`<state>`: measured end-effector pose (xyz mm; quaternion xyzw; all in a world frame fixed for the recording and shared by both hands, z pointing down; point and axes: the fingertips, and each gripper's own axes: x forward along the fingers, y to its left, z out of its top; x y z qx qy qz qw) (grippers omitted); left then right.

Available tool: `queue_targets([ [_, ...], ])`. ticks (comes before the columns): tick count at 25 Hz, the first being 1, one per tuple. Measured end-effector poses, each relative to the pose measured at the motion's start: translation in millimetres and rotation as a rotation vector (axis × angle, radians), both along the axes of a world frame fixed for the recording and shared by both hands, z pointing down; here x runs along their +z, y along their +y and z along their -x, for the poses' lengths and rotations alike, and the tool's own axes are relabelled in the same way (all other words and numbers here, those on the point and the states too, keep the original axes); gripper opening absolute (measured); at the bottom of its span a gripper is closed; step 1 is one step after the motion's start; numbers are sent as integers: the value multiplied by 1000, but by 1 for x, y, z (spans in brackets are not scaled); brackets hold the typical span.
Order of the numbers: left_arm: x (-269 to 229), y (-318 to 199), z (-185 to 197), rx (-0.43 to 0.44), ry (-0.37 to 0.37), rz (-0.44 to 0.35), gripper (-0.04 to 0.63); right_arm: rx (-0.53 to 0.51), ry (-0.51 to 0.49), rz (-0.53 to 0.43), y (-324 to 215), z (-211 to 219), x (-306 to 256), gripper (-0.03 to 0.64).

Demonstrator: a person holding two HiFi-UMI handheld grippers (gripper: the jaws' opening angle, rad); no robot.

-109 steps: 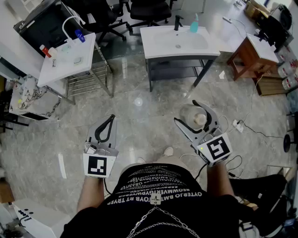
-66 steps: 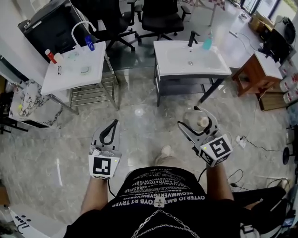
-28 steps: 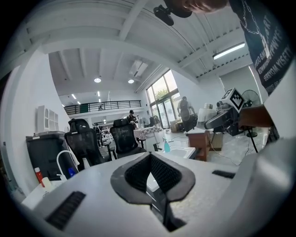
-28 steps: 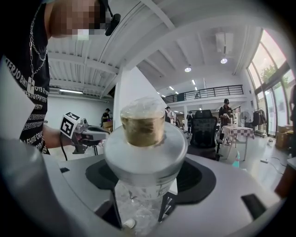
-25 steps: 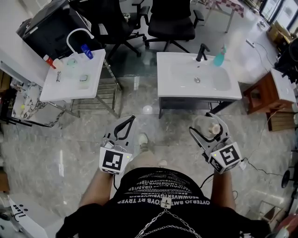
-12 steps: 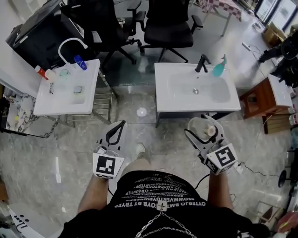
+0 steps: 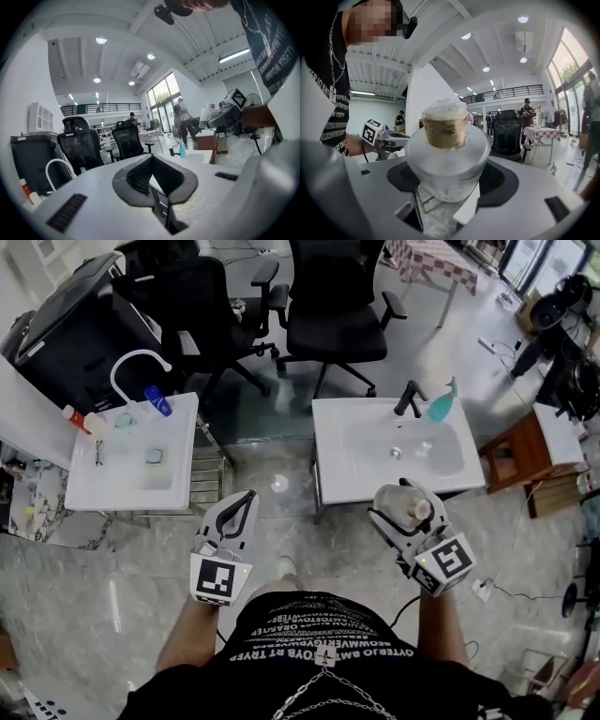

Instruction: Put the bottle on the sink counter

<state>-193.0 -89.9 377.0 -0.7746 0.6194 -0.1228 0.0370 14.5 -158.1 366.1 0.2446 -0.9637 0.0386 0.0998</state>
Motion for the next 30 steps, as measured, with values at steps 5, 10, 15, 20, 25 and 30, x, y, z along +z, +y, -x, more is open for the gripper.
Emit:
queue_targets([
  [5,-8,-21,33,8,6,-13,6,14,-7,-14,-21,30,-11,336],
  [10,-14,-41,60,36,3,-49,6,45,-9,-44,-33,53,-17,336],
  [15,-14,-57,64,65,24,-64,6,53,-19,-23,-39,64,-11,336],
  [20,6,-72,61,80,30,3,6,67,-14,-1,-48,63,2,336],
  [25,5,-95,58,83,15,-13,6,67,-16,33,-77,62,19,336],
  [30,11,-126,67,32,4,7,6,44,1,64,-122,69,44,336],
])
